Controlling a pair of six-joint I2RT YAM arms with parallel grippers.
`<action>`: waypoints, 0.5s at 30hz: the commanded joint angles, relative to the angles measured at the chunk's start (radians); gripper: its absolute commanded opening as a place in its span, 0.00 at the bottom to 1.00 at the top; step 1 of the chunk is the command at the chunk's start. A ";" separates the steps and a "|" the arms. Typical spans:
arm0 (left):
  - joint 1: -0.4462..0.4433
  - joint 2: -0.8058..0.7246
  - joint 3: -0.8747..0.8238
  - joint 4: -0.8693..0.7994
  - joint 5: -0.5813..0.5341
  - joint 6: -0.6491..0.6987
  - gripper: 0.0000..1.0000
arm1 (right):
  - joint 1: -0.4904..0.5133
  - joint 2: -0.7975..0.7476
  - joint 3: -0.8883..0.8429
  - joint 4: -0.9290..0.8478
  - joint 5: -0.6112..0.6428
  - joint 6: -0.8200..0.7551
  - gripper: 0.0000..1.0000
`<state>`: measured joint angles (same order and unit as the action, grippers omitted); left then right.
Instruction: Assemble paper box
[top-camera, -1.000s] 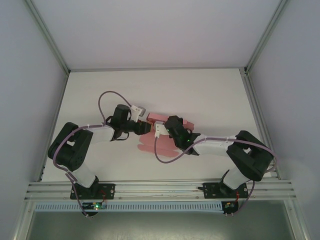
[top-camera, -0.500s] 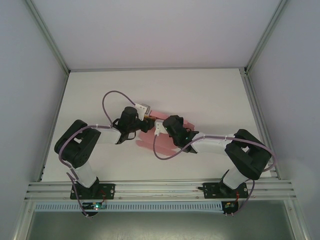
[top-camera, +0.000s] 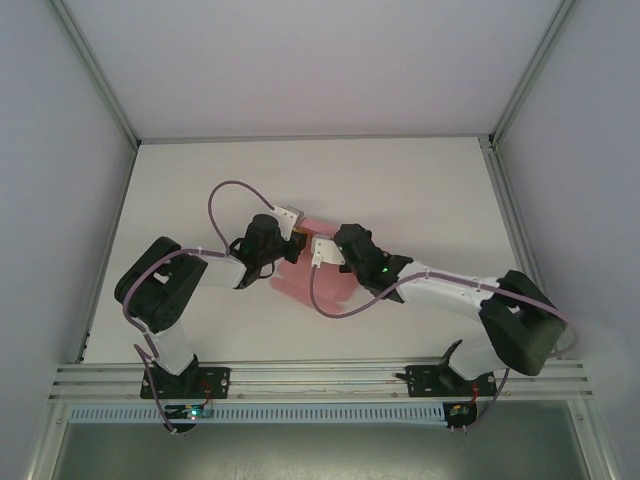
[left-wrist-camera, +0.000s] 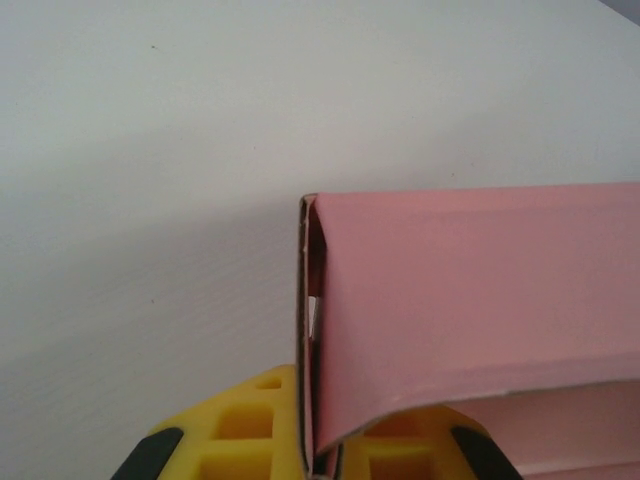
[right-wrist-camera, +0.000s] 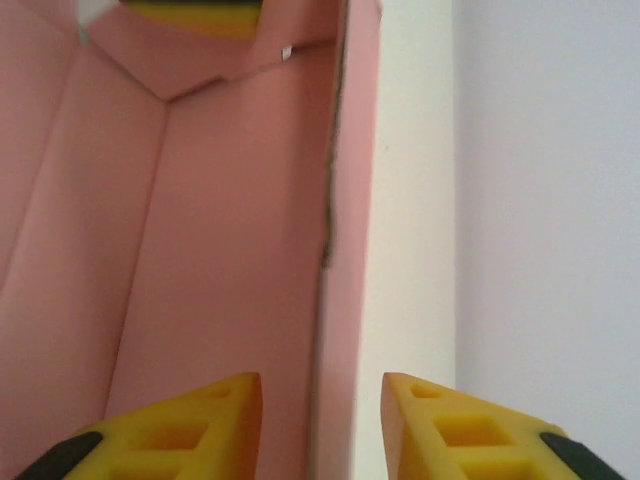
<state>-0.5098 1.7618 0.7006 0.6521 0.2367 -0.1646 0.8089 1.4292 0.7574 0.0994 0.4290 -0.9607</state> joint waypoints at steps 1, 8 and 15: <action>-0.014 -0.015 0.027 -0.042 0.039 0.039 0.00 | -0.027 -0.059 0.011 -0.043 -0.130 0.024 0.37; -0.025 -0.009 0.071 -0.132 0.064 0.052 0.00 | -0.072 0.021 0.048 -0.073 -0.169 -0.059 0.36; -0.058 0.029 0.142 -0.273 -0.162 0.030 0.07 | -0.061 0.182 0.103 -0.007 -0.041 -0.090 0.00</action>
<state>-0.5247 1.7649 0.7967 0.4839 0.1902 -0.1356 0.7410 1.5459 0.8516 0.1062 0.3603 -1.0321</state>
